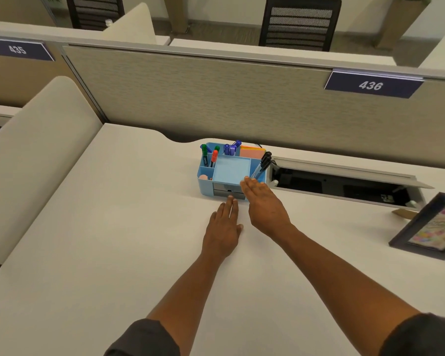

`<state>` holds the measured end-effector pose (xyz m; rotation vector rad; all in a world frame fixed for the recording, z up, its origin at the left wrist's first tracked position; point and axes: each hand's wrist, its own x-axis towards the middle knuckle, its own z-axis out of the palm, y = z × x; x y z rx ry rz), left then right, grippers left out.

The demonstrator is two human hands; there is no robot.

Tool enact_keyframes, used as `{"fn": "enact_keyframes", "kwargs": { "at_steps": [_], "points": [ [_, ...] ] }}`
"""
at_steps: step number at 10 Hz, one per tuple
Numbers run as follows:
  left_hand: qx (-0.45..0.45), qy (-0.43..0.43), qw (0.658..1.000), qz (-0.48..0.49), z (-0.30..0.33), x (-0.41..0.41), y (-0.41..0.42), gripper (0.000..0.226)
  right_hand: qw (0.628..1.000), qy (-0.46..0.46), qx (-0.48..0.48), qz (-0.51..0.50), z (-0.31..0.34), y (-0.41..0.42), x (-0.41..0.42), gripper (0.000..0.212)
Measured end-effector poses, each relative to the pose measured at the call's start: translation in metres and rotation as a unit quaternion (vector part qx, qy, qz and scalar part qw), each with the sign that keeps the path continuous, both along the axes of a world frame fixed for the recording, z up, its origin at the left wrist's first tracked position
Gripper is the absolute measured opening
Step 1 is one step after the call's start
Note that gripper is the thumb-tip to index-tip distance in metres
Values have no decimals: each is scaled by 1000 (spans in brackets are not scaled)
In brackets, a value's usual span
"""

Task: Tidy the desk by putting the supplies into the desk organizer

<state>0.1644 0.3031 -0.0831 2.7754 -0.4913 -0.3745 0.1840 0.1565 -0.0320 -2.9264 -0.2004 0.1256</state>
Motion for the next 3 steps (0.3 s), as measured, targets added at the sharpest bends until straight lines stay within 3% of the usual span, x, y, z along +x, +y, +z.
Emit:
{"fn": "enact_keyframes", "kwargs": {
  "at_steps": [2,3],
  "points": [
    [-36,14,999,-5,9,-21,-22,66,999,-38,12,-22,3,-20,-24,71],
    [-47,22,998,-38,11,-43,-43,65,994,-2,19,-105,-2,-47,-59,63]
  ]
}}
